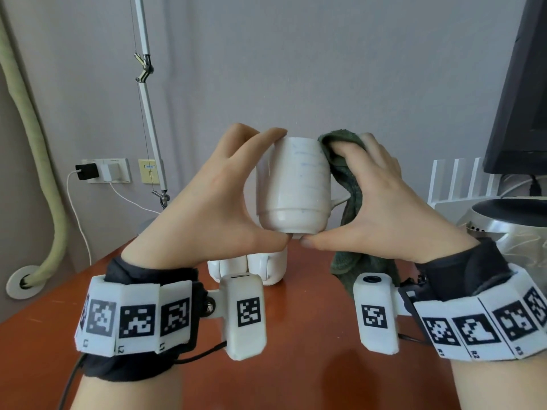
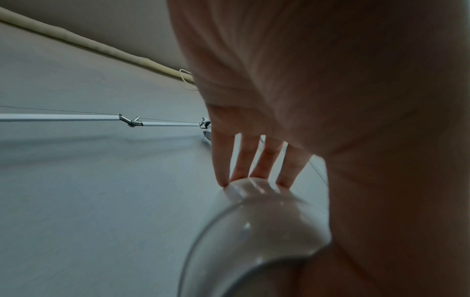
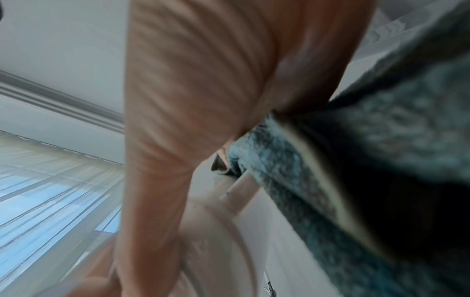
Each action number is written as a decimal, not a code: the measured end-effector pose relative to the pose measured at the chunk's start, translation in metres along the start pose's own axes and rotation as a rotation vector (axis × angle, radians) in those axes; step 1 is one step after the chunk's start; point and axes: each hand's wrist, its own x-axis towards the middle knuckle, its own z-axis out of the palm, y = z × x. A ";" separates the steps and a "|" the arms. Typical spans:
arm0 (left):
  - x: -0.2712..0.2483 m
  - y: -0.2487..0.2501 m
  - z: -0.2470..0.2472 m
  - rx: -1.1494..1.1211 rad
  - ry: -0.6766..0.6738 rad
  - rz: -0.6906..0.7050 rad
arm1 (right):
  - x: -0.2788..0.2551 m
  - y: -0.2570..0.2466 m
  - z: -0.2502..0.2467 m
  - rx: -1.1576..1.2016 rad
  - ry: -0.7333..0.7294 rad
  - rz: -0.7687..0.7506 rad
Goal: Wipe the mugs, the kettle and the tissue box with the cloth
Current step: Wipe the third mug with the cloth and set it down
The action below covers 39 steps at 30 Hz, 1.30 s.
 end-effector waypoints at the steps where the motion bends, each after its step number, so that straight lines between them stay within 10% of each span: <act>1: 0.000 0.000 0.000 -0.004 0.005 0.008 | 0.000 0.000 0.000 -0.003 0.003 -0.002; 21: 0.008 -0.018 0.020 -0.042 0.513 -0.233 | 0.008 0.015 0.017 0.168 0.313 -0.216; 39: 0.012 -0.018 0.016 -0.306 0.509 -0.469 | 0.010 0.016 0.049 -0.126 0.236 -0.177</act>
